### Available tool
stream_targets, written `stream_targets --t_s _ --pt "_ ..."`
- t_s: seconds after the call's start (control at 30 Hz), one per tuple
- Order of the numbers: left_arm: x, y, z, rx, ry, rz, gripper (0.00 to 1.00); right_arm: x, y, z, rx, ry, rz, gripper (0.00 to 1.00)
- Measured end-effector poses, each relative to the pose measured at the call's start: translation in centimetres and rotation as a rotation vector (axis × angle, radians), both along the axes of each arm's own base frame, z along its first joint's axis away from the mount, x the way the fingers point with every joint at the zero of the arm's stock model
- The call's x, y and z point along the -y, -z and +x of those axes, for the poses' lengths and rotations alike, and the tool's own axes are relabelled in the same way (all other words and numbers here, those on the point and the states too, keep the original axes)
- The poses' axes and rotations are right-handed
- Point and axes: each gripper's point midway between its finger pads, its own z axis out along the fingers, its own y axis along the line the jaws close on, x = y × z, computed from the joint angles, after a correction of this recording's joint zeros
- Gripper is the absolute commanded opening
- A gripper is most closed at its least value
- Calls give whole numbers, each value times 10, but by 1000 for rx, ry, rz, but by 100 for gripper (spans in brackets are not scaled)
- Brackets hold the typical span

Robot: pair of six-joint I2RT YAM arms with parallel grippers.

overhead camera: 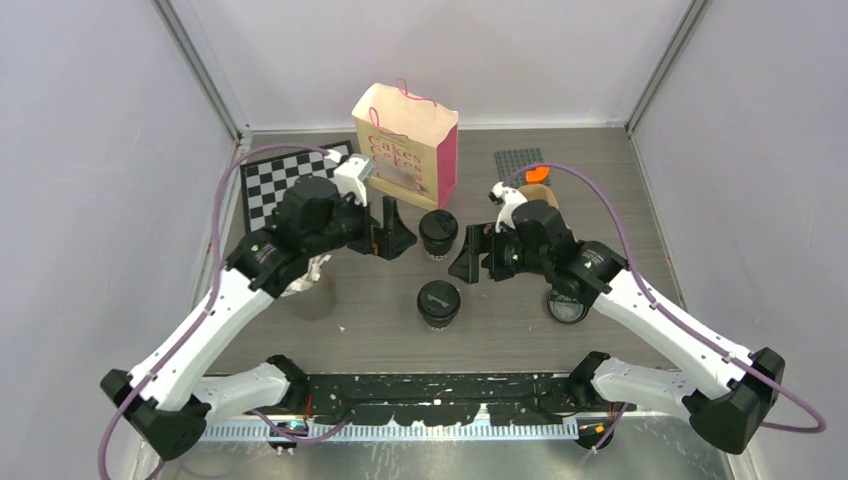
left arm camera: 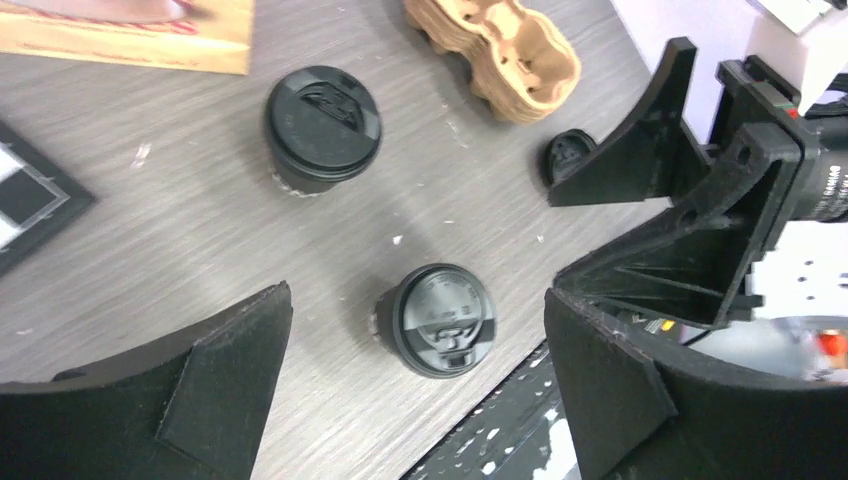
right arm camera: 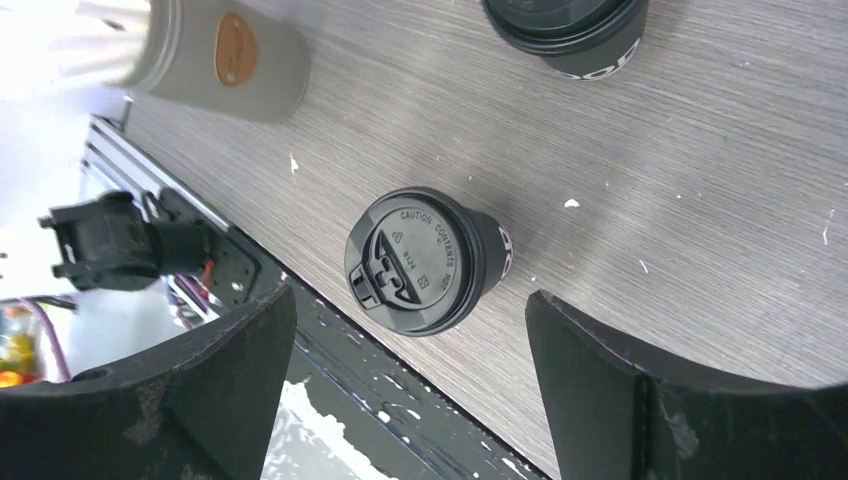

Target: Pack the takeout coffee

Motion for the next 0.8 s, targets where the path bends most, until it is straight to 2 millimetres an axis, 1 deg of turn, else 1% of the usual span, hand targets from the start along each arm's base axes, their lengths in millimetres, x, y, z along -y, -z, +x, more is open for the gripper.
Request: stream_targets --t_s 0.03,0.1,0.2,0.3,0.37,0.4,0.47,0.53,0.63,0.73,0.8 --pt "-4 -4 -2 14 -5 7 100 -3 -1 -4 14 -14 -20 89" --pt "-19 -12 -8 47 -25 46 100 -8 -1 -10 41 -35 -59 89" --pt "-43 -19 -23 81 -55 89 100 -18 4 -20 71 -77 -125 90" --pt "-65 -28 -41 125 -79 101 100 -29 16 -24 88 -118 -199 90" --pt "-78 -34 -53 164 -91 93 100 -36 27 -22 92 -132 -255 89" --pt "-83 -33 -56 174 -97 94 100 -39 32 -21 94 -134 -281 89" --pt "-96 -30 -66 201 -120 92 100 -39 41 -14 101 -119 -328 89" --pt "-105 -25 -71 220 -137 97 100 -38 46 -4 119 -95 -372 90" --pt "-115 -8 -74 220 -159 133 100 -45 43 8 140 -80 -394 92" --pt "-124 6 -76 204 -180 175 100 -52 41 11 148 -89 -391 93" --pt "-130 8 -78 208 -191 190 100 -55 44 7 148 -107 -400 94"
